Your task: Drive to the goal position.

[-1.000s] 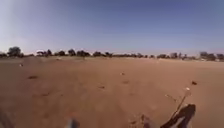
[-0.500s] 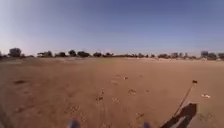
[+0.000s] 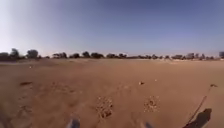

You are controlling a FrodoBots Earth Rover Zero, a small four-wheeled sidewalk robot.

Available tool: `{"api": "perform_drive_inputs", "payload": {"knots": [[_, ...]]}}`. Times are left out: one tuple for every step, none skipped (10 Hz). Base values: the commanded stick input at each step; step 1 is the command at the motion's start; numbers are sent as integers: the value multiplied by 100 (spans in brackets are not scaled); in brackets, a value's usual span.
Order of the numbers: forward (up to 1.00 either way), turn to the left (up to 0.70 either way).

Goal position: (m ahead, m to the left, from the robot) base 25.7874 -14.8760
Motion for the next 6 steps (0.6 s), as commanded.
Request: {"api": "perform_drive_inputs", "payload": {"knots": [[100,0],[100,0],[100,0],[100,0],[100,0],[100,0]]}}
